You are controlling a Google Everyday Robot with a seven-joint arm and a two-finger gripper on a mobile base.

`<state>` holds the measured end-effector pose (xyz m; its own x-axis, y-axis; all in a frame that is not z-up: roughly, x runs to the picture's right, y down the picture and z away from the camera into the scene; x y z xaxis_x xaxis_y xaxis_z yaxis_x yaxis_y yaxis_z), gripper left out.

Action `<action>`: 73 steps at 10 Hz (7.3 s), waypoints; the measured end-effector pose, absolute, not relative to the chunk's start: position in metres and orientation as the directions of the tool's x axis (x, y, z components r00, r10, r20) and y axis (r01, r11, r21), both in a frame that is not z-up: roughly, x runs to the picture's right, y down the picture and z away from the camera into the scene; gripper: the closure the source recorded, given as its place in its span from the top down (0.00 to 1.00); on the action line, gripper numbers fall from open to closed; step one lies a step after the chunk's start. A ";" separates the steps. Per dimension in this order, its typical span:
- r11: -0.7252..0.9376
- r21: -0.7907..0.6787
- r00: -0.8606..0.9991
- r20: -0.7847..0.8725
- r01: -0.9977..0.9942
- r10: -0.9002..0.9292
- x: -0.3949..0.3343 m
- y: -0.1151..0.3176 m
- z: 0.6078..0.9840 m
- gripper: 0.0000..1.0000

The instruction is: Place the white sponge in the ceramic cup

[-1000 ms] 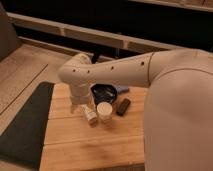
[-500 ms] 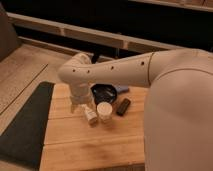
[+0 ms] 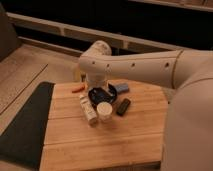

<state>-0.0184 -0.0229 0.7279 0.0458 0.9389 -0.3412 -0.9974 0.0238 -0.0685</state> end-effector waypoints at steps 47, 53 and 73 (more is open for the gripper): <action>-0.202 0.123 -0.235 -0.393 -0.972 0.889 0.167 -0.015 1.028 0.65; -0.218 0.128 -0.251 -0.379 -0.967 0.891 0.171 -0.026 1.042 0.14; 0.119 -0.068 0.123 -0.061 -0.991 0.990 0.127 -0.062 0.834 0.00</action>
